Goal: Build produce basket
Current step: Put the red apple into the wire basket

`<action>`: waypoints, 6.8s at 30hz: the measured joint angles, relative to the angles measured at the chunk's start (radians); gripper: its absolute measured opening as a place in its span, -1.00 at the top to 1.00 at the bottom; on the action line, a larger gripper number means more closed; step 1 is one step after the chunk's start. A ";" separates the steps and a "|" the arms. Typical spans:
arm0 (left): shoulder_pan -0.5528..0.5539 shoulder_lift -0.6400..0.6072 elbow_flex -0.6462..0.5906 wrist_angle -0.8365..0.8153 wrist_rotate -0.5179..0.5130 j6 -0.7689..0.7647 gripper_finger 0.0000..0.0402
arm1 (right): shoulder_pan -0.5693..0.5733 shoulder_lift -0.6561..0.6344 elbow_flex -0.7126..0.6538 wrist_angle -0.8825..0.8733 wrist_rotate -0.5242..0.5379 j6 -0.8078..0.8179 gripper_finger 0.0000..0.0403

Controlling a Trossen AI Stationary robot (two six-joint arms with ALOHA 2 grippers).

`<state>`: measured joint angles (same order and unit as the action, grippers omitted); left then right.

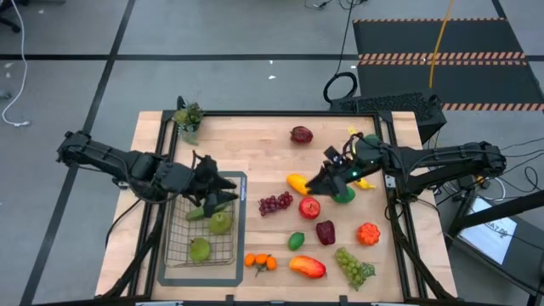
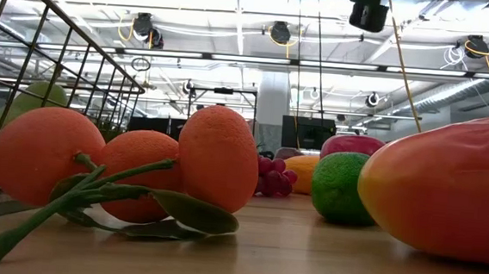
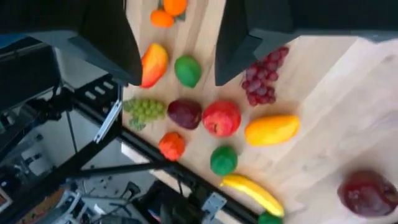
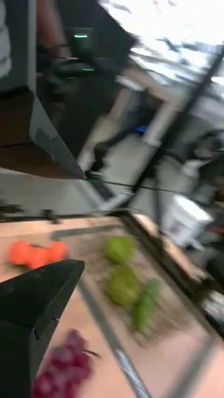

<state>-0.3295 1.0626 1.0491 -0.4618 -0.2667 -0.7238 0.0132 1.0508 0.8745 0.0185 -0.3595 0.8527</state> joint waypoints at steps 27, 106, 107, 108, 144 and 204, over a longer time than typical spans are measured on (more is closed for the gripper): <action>0.105 0.563 0.399 0.118 0.169 0.320 0.28 | 0.061 -0.073 0.000 -0.604 0.106 0.113 -0.09; 0.139 0.620 0.398 0.055 0.212 0.292 0.30 | 0.126 0.260 -0.165 -0.172 0.311 -0.618 0.32; 0.139 0.619 0.398 0.055 0.212 0.292 0.30 | 0.126 0.260 -0.165 -0.172 0.311 -0.617 0.34; 0.139 0.620 0.398 0.055 0.212 0.293 0.30 | 0.126 0.260 -0.165 -0.172 0.311 -0.617 0.36; 0.146 0.372 0.397 -0.072 0.128 0.415 0.30 | 0.187 0.183 -0.021 0.043 0.491 -0.183 0.99; 0.136 0.513 0.398 0.480 0.169 0.350 -0.96 | 0.182 -0.132 0.020 0.085 0.311 -0.051 0.99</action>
<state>-0.1932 1.5753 1.4475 0.0186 -0.0981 -0.3736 0.1955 0.9184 0.8944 0.1040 -0.0486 0.8019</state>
